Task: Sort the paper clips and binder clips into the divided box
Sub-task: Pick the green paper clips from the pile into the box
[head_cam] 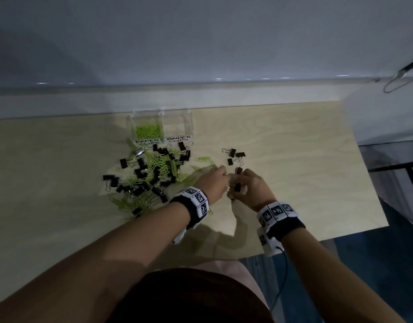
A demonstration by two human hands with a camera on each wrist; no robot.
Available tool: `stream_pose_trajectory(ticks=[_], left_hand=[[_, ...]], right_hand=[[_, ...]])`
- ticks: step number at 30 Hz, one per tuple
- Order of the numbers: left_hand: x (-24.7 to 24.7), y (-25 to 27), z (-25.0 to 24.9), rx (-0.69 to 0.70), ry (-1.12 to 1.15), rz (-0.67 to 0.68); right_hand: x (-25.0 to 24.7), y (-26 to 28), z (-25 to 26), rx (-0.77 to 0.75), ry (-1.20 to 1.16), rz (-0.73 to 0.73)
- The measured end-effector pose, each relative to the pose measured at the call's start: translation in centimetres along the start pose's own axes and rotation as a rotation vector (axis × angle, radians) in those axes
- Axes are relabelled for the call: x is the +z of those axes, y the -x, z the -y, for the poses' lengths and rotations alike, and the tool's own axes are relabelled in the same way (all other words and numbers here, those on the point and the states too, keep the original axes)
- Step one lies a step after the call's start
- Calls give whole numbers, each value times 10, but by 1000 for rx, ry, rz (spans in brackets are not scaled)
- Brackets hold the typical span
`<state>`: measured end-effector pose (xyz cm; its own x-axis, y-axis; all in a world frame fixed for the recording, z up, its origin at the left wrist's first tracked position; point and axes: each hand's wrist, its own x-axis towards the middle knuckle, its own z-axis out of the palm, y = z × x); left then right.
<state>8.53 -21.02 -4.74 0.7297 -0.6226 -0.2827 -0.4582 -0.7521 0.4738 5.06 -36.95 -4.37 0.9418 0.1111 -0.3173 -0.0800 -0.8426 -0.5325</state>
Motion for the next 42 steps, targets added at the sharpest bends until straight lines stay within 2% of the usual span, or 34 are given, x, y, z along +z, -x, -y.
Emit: stream_pose_trajectory(ticks=[3,6,10,13,16,19,22,25,27,29,31,33,34,36,39,42], left_hand=[[2,-2,2,8,-16,13],[-4,0,6,59,82,-19],[-30,-14,19,60,121,-188],[-47,-29,33,39,66,-232],[-43,-28,45,-26,-46,-164],[-30,-12,50,-143,-18,-66],[-14,11,53,-124,18,-45],[-4,43,51,-21,-25,15],[-2,59,56,-11,-7,63],[-2,74,66,27,-44,38],[-5,85,82,-41,10,15],[-12,90,92,-77,24,-86],[-15,89,96,-92,4,-140],[-21,81,97,-167,1,-217],[-25,68,94,-286,-4,-209],[-25,62,92,-336,-12,-214]], right_hand=[[4,7,-5,30,-20,-4],[0,8,-15,33,13,-18],[-12,5,-22,51,97,-73],[-11,-1,-9,27,100,-156],[2,-7,11,36,113,-192],[20,-11,28,65,135,-176],[35,-9,43,3,104,-141],[49,-5,57,-143,66,-73],[47,-2,67,-244,63,-10],[38,-7,70,-287,74,-13],[29,-22,62,-157,85,-49],[25,-36,54,3,110,-74],[25,-41,54,21,136,-69],[28,-42,64,-8,188,-32],[42,-32,89,-148,161,-19],[50,-25,103,-275,134,80]])
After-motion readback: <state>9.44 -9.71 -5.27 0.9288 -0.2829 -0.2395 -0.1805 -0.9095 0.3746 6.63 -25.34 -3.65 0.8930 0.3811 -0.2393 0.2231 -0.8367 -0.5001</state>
